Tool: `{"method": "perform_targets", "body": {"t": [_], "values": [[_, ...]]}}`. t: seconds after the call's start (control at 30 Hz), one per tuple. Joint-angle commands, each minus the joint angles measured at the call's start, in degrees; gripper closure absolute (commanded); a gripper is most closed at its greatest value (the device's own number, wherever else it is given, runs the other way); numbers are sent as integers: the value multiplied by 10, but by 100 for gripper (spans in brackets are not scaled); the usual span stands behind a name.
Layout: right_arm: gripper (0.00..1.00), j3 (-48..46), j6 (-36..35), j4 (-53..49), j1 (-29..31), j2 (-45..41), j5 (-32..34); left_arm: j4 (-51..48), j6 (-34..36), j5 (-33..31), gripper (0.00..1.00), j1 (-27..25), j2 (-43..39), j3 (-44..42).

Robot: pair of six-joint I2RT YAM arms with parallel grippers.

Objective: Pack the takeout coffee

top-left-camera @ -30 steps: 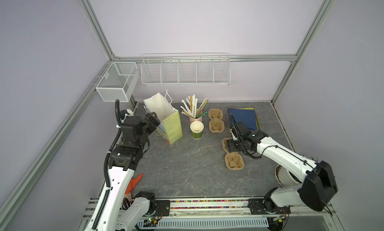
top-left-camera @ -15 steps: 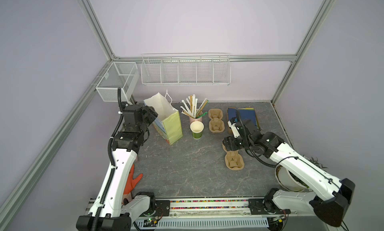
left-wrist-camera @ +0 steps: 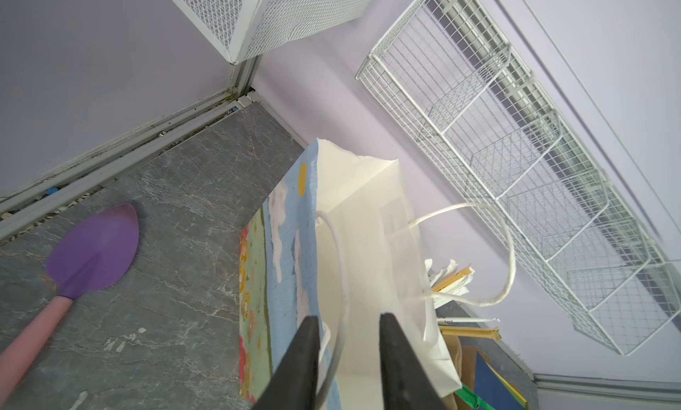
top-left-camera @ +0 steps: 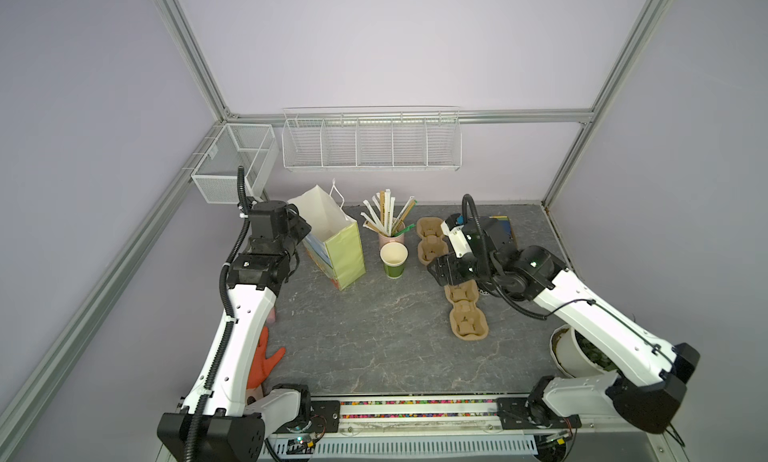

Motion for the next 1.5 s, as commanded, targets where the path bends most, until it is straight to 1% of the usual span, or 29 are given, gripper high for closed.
{"method": "perform_targets", "body": {"t": [0.0,0.17,0.23,0.3,0.43,0.57,0.63,0.87,1.03,1.13,1.3,1.47], "values": [[18,77,-14,3,8,61,-26,-4,7,-4,77,3,0,-2],[17,218,-52,10,11,185,-31,2,9,-2,95,4,0,-8],[16,276,-70,9,11,232,-28,3,10,3,100,4,3,-9],[16,325,-78,11,11,276,-29,6,9,10,100,4,4,-11],[16,442,-89,-2,13,365,-58,11,9,15,100,5,-2,-20],[17,521,-87,-14,16,420,-67,14,4,38,100,5,-18,-29],[17,537,-88,-17,21,429,-56,14,0,54,100,5,-32,-38],[17,539,-104,-23,46,425,-31,15,-26,102,100,5,-111,-101],[18,545,-103,-26,53,431,-15,5,-37,129,100,5,-147,-123],[21,563,-107,-41,55,444,-18,-8,-36,140,100,5,-164,-129],[27,585,-119,-56,64,462,6,-31,-37,161,100,5,-204,-143],[34,623,-134,-68,71,487,1,-56,-36,177,100,4,-224,-147]]}}
